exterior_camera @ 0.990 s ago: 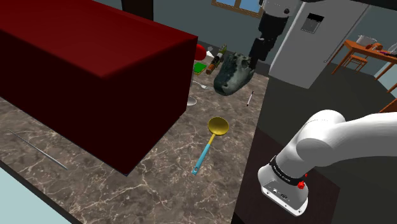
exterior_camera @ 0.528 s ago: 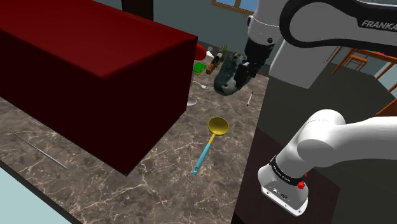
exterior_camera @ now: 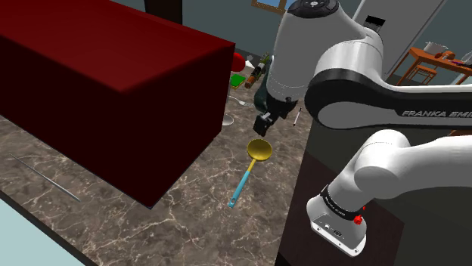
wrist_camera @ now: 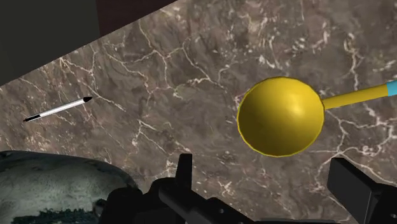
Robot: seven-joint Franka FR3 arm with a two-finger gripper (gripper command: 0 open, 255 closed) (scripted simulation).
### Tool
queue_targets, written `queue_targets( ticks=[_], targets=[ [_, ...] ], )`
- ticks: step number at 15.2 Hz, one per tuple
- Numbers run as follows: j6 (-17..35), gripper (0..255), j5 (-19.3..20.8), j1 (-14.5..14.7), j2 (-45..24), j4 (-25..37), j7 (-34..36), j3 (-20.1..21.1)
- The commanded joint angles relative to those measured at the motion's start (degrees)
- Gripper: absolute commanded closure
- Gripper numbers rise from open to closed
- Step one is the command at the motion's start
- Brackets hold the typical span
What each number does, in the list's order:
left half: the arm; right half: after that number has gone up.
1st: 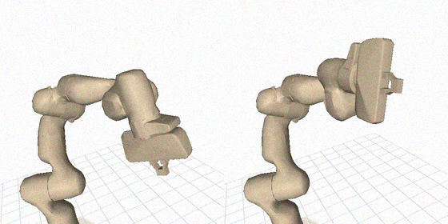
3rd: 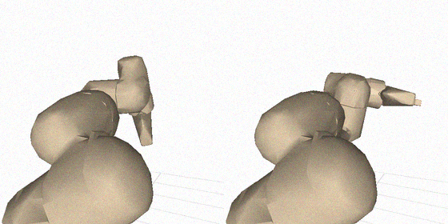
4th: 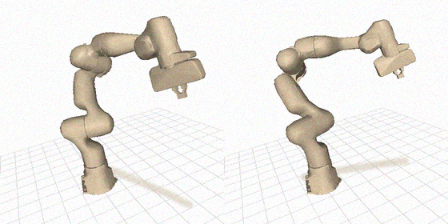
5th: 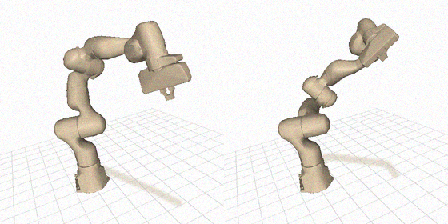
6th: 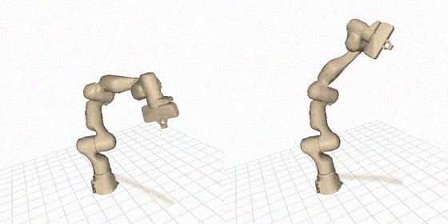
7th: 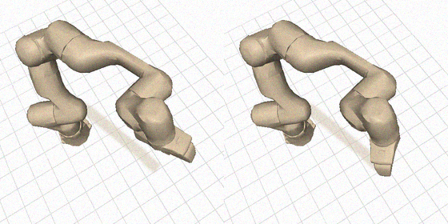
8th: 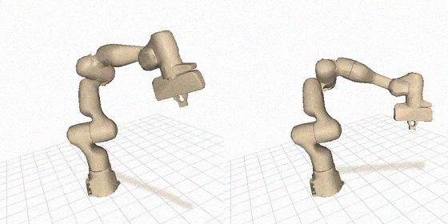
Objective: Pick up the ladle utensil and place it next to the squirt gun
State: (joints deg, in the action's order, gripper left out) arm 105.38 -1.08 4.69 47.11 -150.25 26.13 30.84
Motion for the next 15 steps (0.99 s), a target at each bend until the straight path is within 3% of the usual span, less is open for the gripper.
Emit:
queue_targets(
  ticks=[1,4,7,15],
  targets=[
    [3.04,0,-0.22,-0.54,-2.42,-0.70,5.10,5.03],
    [6.88,0,0.50,-2.67,-7.03,-0.49,12.77,12.89],
    [10.35,0,2.82,-7.00,-12.83,0.87,21.23,21.86],
    [17.06,0,4.30,-9.52,-15.16,-3.39,22.36,23.49]
  ],
)
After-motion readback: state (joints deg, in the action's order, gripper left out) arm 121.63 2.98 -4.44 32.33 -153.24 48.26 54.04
